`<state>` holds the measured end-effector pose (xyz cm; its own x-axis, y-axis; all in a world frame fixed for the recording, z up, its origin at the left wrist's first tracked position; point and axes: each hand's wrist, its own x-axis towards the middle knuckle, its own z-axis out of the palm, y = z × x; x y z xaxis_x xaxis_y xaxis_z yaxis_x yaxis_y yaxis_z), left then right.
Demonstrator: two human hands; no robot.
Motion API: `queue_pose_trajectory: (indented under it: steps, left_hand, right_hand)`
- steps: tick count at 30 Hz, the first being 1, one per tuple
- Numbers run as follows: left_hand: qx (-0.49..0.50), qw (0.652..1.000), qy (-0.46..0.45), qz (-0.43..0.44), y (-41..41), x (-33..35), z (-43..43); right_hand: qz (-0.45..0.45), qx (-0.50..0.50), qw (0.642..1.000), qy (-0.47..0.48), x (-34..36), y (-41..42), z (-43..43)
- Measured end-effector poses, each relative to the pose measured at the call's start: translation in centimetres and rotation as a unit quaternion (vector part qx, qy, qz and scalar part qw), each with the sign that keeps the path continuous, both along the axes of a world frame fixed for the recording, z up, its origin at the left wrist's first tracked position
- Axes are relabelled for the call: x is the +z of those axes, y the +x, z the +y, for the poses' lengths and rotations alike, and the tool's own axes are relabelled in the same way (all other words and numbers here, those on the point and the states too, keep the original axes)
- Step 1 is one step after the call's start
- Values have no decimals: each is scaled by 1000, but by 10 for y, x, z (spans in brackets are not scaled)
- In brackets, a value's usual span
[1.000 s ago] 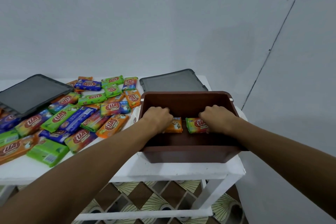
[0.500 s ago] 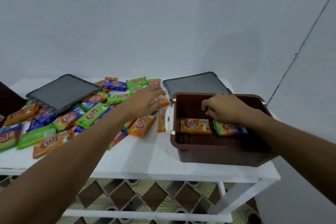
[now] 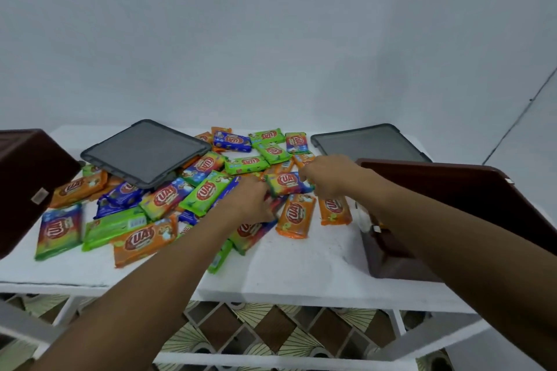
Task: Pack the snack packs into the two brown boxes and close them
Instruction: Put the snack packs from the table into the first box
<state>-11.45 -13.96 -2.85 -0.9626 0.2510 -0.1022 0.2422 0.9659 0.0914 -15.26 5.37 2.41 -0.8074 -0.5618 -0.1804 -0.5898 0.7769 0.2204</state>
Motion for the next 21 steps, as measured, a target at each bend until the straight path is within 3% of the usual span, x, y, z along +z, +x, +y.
queue_pose_trajectory:
  steps: [2,4,11,16,21]
  left_hand:
    - [-39,998,-40,25,0,6,0]
    - [-35,998,-21,42,-1,10,-5]
    - [95,965,243,16,-13,6,-52]
    - [152,936,316,-26,-21,5,-74]
    - [139,929,337,-68,-19,12,-72]
  right_hand:
    - [-11,-18,1000,3,-12,-12,-12]
    - [-28,-39,999,-4,-25,-22,-20]
    - [-146,-77,980,-108,-35,-43,-43]
    - [-98,-55,990,-83,-37,-56,-50]
    - [-100,-10,990,-100,-8,-57,-42]
